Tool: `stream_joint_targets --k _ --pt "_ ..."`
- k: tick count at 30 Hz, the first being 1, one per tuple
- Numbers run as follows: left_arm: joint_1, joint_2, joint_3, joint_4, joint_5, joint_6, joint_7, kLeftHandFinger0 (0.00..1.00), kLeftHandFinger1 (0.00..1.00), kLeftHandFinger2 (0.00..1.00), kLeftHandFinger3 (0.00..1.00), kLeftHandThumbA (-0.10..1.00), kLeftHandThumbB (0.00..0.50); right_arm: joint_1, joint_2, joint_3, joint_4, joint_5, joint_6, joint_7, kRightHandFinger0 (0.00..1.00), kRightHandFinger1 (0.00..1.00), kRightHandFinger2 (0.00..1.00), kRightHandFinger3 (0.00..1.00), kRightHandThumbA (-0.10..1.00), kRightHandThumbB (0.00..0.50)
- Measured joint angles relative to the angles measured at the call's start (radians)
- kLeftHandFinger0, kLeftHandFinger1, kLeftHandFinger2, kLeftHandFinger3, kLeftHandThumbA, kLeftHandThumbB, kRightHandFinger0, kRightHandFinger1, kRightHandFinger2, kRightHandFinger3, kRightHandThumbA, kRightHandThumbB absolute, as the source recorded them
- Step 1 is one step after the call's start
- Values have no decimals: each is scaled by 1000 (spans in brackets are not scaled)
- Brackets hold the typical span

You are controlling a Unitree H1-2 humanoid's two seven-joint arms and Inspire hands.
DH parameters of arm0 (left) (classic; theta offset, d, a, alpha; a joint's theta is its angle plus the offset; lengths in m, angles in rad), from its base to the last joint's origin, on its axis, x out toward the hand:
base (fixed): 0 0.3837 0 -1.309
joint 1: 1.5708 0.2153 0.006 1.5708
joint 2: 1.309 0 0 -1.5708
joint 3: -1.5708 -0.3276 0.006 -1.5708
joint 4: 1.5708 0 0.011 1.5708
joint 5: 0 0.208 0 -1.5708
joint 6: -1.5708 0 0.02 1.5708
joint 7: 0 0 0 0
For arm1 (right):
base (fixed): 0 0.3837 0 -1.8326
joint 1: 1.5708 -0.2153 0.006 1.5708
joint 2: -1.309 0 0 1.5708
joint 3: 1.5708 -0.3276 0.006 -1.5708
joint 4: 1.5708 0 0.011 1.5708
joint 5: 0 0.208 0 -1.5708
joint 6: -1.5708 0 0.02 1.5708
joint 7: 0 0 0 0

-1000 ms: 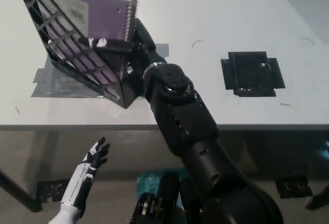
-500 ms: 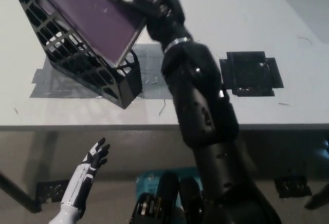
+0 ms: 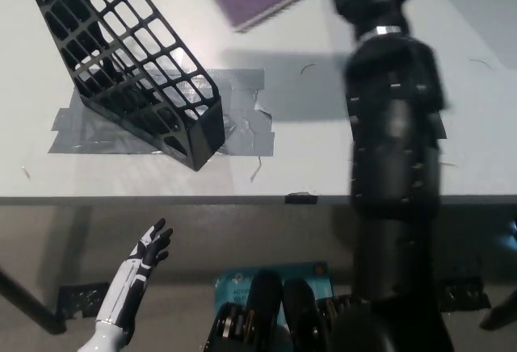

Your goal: A shelf with a book inside it is placed on the center of the desk infront of the robot. The robot uses its right hand to grab the book, take it out and hand it to a person.

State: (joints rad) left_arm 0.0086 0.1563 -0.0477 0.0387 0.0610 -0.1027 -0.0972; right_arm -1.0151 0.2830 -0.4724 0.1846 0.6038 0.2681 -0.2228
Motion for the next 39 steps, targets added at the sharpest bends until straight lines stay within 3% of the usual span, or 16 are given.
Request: stream_joint_targets --k 6,13,14,17,20,25,29,32,33,34,35,36,37,38,39 --pt "-1 0 0 -3 1 0 0 1000 1000 1000 1000 1000 212 13 -73 -112 43 92 17 -37 0 0 0 0 1000 0" --pt "-6 0 0 -3 1 0 0 1000 1000 1000 1000 1000 202 100 -91 -156 265 139 17 -40 0 0 0 76 1000 0" --pt "-7 0 0 -3 1 0 0 1000 1000 1000 1000 1000 199 108 -90 -158 287 140 16 -39 0 0 0 160 1000 0" --pt "-9 0 0 -4 1 0 0 1000 1000 1000 1000 1000 216 134 -85 -160 393 146 6 -31 0 0 8 290 985 0" --pt "-12 0 1 -4 0 0 0 1000 1000 1000 1000 1000 223 137 -78 -154 525 145 -39 -13 0 0 4 291 962 0" --pt "-13 0 0 -10 1 0 0 1000 1000 1000 1000 1000 219 137 -65 -133 607 137 -81 10 0 0 107 460 949 0" --pt "-15 0 0 -11 1 0 0 1000 1000 1000 1000 1000 210 131 -55 -116 657 134 -120 28 0 0 177 496 990 0" --pt "-16 0 0 -11 -1 0 0 1000 1000 1000 1000 1000 222 129 -55 -105 683 131 -143 36 0 0 177 463 991 2" --pt "-17 1 0 -11 -1 0 0 1000 1000 1000 1000 1000 227 128 -56 -101 694 130 -154 40 0 0 178 447 987 12" --pt "-18 1 0 -11 -1 0 0 1000 1000 1000 1000 1000 226 126 -56 -99 701 130 -163 45 3 82 342 590 983 116" --pt "-20 2 1 -11 -1 0 0 1000 1000 1000 1000 1000 225 125 -56 -98 707 130 -170 50 274 423 742 938 992 280" --pt "-21 2 1 -11 -2 0 0 1000 1000 1000 1000 1000 225 125 -57 -96 710 130 -176 56 294 467 712 897 1000 257" --pt "-21 3 1 -11 -2 0 0 1000 1000 1000 1000 1000 225 126 -57 -93 708 130 -184 66 646 873 1000 1000 1000 356" --pt "-21 3 1 -11 -2 0 0 1000 1000 1000 1000 1000 231 127 -57 -90 705 130 -188 72 991 1000 1000 1000 1000 369" --pt "-21 3 1 -11 -2 0 0 1000 1000 1000 1000 1000 233 135 -57 -81 698 130 -190 91 1000 1000 1000 1000 1000 431"
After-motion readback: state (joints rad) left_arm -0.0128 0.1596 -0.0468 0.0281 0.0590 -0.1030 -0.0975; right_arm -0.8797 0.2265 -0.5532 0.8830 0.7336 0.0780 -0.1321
